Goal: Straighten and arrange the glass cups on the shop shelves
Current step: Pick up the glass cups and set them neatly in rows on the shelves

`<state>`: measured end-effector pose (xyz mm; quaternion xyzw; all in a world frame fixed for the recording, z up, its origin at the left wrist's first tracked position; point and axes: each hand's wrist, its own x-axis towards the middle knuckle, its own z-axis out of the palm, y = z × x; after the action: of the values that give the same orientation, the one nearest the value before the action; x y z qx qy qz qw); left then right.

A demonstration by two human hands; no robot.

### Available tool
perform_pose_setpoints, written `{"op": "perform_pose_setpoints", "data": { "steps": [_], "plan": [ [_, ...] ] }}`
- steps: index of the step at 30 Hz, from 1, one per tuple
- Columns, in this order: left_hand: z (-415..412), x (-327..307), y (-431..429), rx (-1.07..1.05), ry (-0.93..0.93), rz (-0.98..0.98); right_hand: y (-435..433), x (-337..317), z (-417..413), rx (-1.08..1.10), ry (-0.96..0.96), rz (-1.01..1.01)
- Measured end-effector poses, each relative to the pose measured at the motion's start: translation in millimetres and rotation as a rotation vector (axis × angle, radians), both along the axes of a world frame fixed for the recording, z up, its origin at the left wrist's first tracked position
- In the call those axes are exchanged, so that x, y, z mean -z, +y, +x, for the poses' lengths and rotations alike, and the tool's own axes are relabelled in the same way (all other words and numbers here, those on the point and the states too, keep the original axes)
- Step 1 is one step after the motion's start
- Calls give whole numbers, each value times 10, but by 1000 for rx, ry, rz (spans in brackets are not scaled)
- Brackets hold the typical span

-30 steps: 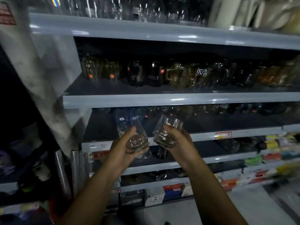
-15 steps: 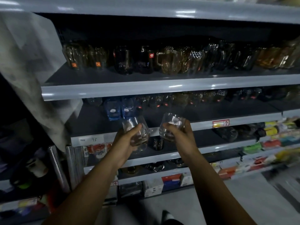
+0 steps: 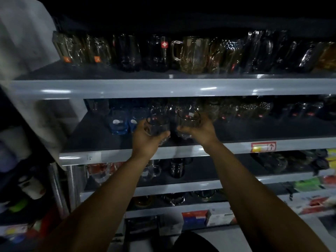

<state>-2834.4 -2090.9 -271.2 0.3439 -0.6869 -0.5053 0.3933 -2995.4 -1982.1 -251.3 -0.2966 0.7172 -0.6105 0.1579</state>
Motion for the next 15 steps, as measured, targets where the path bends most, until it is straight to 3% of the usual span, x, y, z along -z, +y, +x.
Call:
{"op": "perform_pose_setpoints", "data": {
  "steps": [9, 15],
  "plan": [
    [-348, 182, -135, -72, -57, -107, -257, 247, -321, -38, 9, 23],
    [-390, 147, -160, -4, -174, -155, -292, 286, -361, -106, 34, 72]
  ]
}}
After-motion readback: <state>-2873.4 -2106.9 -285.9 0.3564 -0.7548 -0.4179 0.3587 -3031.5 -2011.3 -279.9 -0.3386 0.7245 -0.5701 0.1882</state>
